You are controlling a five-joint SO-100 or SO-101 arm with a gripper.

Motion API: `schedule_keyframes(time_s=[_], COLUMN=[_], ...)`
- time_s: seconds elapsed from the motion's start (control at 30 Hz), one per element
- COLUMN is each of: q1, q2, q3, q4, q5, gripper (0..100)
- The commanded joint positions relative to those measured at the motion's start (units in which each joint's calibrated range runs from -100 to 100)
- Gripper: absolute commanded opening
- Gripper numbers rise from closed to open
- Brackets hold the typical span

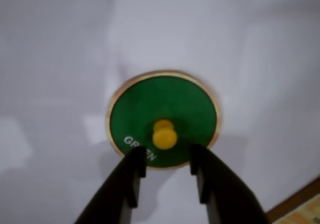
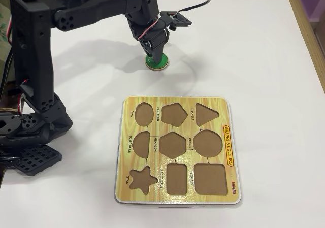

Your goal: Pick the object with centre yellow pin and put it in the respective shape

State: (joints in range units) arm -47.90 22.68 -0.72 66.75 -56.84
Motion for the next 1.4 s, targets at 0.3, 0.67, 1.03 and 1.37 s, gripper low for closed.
schedule_keyframes(time_s=[0.3, 0.67, 1.03, 1.37], q1=[1.1, 1.1, 1.0, 1.3], q2=[-3.3, -3.3, -3.3, -4.0], q3=[3.0, 3.0, 3.0, 3.0], q4=[-4.3, -7.5, -6.7, -6.7], q5=[0.2, 0.1, -0.2, 0.3], gripper=[9, 9, 6, 2])
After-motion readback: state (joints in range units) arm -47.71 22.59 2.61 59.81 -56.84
